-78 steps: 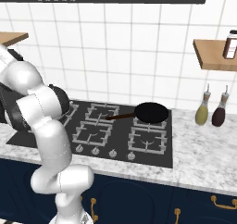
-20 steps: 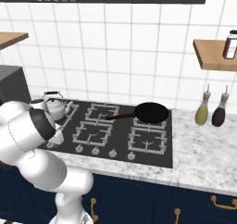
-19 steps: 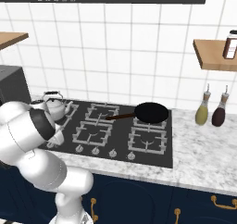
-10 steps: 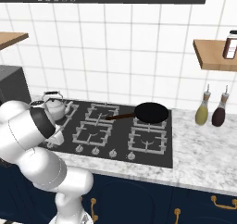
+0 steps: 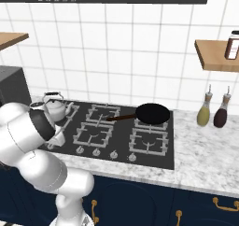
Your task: Pick the kettle from the counter and place it on a stove burner. Then turn the burner on.
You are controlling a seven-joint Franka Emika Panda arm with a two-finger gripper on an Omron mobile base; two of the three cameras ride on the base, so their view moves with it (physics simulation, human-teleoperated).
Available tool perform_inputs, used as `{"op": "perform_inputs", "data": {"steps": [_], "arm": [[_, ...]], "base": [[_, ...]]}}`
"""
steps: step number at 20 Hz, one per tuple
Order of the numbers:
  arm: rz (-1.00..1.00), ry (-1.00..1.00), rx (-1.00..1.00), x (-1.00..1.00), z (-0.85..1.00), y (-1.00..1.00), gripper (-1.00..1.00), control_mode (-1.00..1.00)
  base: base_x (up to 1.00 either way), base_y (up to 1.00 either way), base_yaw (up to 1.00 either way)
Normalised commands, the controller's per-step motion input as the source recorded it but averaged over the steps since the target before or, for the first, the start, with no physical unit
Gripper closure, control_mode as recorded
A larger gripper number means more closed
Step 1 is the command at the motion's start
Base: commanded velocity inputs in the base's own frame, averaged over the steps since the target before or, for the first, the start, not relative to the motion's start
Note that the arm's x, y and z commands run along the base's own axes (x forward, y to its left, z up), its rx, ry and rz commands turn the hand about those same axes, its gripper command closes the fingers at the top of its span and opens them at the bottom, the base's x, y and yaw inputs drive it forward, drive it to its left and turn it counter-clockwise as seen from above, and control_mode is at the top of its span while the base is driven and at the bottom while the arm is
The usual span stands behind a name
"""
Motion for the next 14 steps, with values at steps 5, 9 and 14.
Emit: {"op": "perform_inputs", "data": {"steps": [5, 9, 14], "arm": [[0.49, -0.05, -0.06, -0.15, 0.07, 0.01, 1.0, -1.0], [0.52, -0.04, -0.06, -0.09, 0.07, 0.0, 1.0, -1.0], [0.53, -0.03, -0.08, -0.03, 0.06, 0.0, 1.0, -1.0]], "base": [[0.0, 0.0, 0.0], [0.0, 0.0, 0.0], [0.0, 0.0, 0.0]]}}
